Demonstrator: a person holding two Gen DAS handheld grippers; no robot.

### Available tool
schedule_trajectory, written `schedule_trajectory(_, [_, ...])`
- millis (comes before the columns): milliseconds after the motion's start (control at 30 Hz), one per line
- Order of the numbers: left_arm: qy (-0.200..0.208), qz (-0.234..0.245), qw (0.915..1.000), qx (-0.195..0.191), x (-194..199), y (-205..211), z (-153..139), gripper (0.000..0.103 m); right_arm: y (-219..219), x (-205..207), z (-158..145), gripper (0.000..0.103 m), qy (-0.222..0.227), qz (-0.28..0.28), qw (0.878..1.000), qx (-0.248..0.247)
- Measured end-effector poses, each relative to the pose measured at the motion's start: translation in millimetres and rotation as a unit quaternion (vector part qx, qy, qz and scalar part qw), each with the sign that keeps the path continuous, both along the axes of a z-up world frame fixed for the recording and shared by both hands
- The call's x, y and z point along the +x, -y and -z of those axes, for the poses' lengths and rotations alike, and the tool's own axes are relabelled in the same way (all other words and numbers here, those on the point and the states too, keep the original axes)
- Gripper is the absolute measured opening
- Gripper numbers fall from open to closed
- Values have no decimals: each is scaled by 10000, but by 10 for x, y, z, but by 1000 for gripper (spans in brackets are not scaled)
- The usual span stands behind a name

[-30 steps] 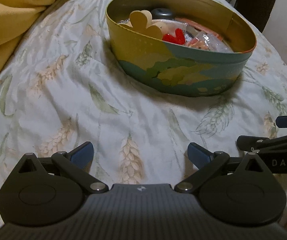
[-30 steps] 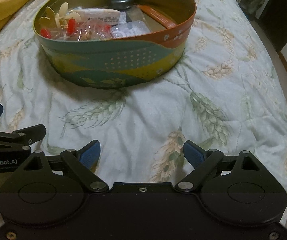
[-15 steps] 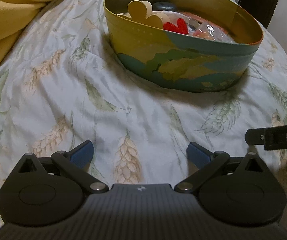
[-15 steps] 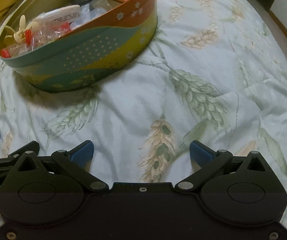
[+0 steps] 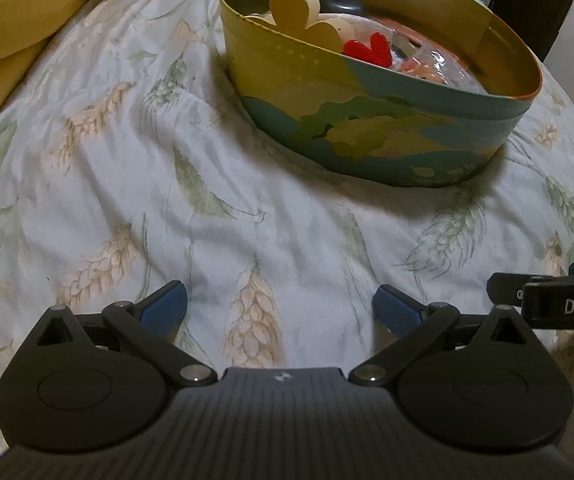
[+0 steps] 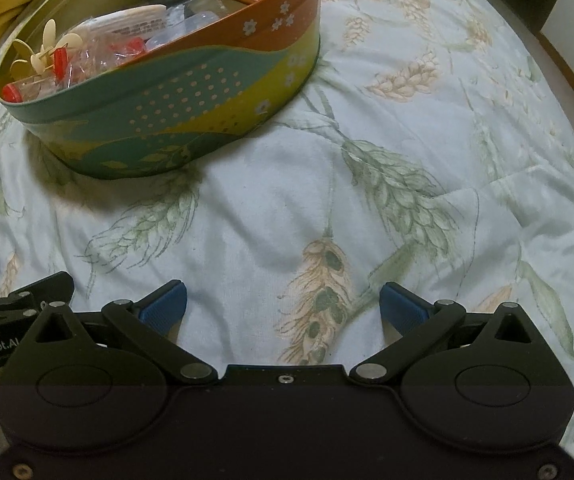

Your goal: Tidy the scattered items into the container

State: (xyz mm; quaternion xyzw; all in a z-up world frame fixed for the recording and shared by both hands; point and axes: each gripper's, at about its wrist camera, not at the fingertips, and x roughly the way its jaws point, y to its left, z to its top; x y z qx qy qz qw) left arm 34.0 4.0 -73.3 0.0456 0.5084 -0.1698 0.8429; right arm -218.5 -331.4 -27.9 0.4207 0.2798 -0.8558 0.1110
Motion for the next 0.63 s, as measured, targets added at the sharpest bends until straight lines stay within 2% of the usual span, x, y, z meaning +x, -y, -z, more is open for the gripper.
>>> schedule_trajectory(633, [79,-8,10000,23,-65,-16,7,103,1,6,11,103,-62,-52,10000,37])
